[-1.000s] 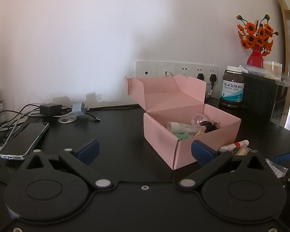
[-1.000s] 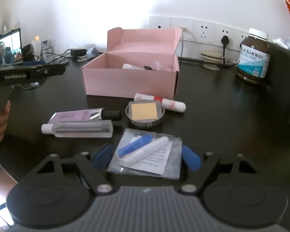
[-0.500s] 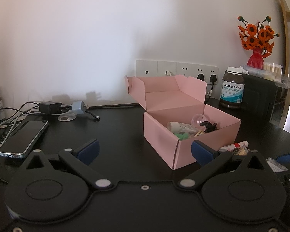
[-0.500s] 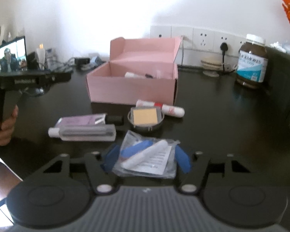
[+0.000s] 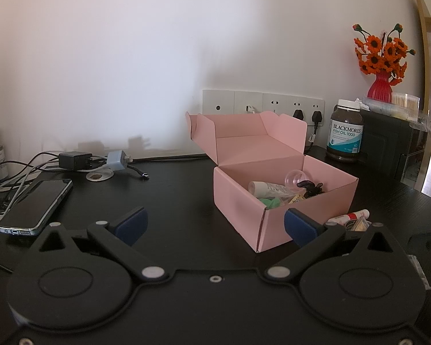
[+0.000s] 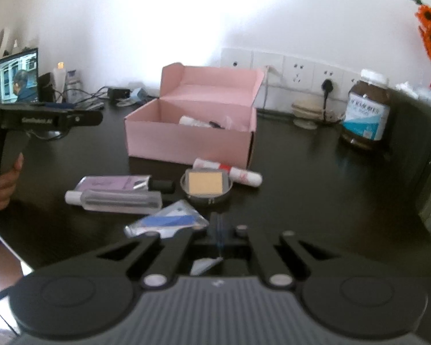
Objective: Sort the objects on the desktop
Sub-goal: 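Close the right gripper on the plastic bag and lift it, then carry the plastic bag with the right gripper into the pink box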
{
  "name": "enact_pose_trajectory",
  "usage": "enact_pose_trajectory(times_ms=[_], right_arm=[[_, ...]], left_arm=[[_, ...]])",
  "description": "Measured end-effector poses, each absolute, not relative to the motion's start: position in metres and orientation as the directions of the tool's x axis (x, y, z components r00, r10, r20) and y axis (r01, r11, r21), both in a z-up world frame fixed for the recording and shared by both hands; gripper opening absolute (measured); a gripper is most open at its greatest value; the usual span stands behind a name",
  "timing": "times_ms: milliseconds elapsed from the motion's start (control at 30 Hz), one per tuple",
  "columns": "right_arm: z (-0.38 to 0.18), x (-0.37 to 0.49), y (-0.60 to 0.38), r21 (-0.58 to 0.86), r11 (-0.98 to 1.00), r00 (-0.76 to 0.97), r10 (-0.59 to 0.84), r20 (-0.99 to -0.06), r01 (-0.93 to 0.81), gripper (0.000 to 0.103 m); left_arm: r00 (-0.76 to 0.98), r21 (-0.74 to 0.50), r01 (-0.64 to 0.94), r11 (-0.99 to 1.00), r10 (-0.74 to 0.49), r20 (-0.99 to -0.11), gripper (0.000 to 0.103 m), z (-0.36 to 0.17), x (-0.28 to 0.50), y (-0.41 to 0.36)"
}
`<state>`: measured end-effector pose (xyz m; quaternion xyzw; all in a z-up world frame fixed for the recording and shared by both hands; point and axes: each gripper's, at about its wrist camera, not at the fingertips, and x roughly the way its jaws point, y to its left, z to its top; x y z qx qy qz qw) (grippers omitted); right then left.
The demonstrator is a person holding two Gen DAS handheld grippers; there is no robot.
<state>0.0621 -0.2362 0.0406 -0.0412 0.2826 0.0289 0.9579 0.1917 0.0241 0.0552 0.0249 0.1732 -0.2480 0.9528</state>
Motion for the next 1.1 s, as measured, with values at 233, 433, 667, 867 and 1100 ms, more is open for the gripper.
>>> enact_pose_trajectory(times_ms=[233, 433, 667, 867, 1100], right_arm=[[0.048, 0.046, -0.236, -0.002, 0.996, 0.861, 0.075, -0.503, -0.088, 0.087], [0.045, 0.044, -0.222, -0.104, 0.958, 0.805, 0.164, -0.57, -0.268, 0.094], [0.031, 0.066, -0.233, -0.038, 0.949, 0.744, 0.221, -0.63, -0.314, 0.087], [0.032, 0.078, -0.242, 0.004, 0.945, 0.742, 0.259, -0.618, -0.327, 0.055], [0.031, 0.07, -0.237, -0.028, 0.948, 0.762, 0.237, -0.603, -0.317, 0.046]], left_arm=[[0.816, -0.039, 0.483, 0.875, -0.466, -0.342, 0.103, 0.055, 0.191, 0.024], [0.818, -0.029, 0.485, 0.874, -0.465, -0.339, 0.103, 0.055, 0.19, 0.023], [0.816, -0.04, 0.481, 0.876, -0.464, -0.343, 0.103, 0.056, 0.191, 0.024], [0.814, -0.049, 0.48, 0.876, -0.465, -0.347, 0.103, 0.056, 0.192, 0.025], [0.813, -0.047, 0.482, 0.875, -0.467, -0.347, 0.103, 0.055, 0.192, 0.026]])
